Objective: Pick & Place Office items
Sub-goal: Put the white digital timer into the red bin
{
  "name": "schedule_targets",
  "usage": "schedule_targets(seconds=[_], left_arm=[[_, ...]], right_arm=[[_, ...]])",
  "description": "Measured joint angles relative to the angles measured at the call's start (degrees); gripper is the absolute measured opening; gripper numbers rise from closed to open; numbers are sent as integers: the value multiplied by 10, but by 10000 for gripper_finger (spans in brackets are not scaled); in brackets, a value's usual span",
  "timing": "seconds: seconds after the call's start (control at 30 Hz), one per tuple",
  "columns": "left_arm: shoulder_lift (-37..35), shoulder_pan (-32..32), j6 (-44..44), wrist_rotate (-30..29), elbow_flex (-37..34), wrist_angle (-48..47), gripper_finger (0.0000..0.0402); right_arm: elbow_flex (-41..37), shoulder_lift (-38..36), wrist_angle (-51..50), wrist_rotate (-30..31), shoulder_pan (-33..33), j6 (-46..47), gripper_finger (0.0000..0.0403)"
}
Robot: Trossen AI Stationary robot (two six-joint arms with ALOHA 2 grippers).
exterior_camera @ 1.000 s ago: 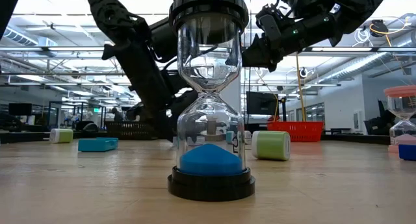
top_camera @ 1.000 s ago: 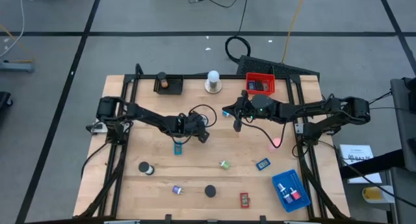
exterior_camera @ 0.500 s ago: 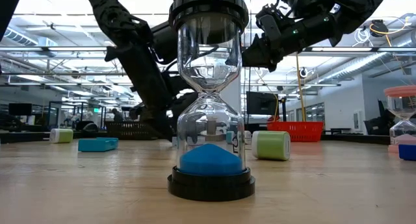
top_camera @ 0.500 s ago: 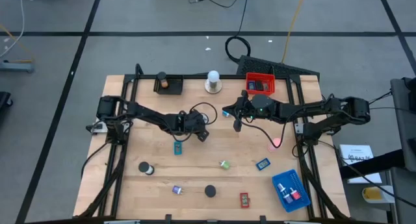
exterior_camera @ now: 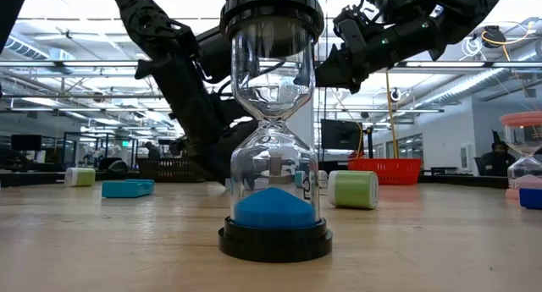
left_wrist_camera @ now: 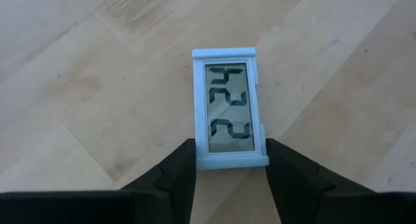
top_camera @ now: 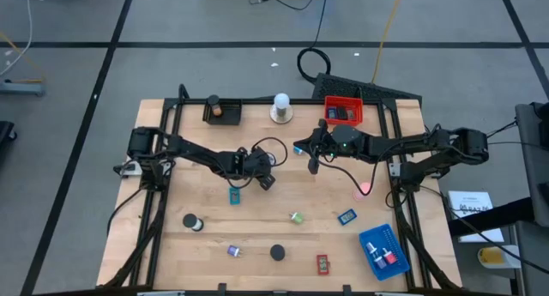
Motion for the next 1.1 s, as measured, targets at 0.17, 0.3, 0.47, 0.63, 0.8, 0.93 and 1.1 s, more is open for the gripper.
schedule_targets(seconds=[0.17,0.3,0.47,0.63,0.8,0.93,1.1], left_arm=[[-14,-6,12,-21,-1,-16,168],[-38,-18,35,-42,0,-13,161],[-45,-46,94,-84,-27,68,160],[-44,-56,155,-72,-130,317,164],[-44,-34,199,-12,-254,601,160],[-44,-14,219,32,-312,727,161],[-44,-7,243,61,-330,778,162]], right_arm=[[0,0,0,0,0,0,4],[0,0,0,0,0,0,4],[0,0,0,0,0,0,4],[0,0,0,0,0,0,4],[0,0,2,0,0,0,4],[0,0,5,0,0,0,4],[0,0,75,-1,2,1,4]])
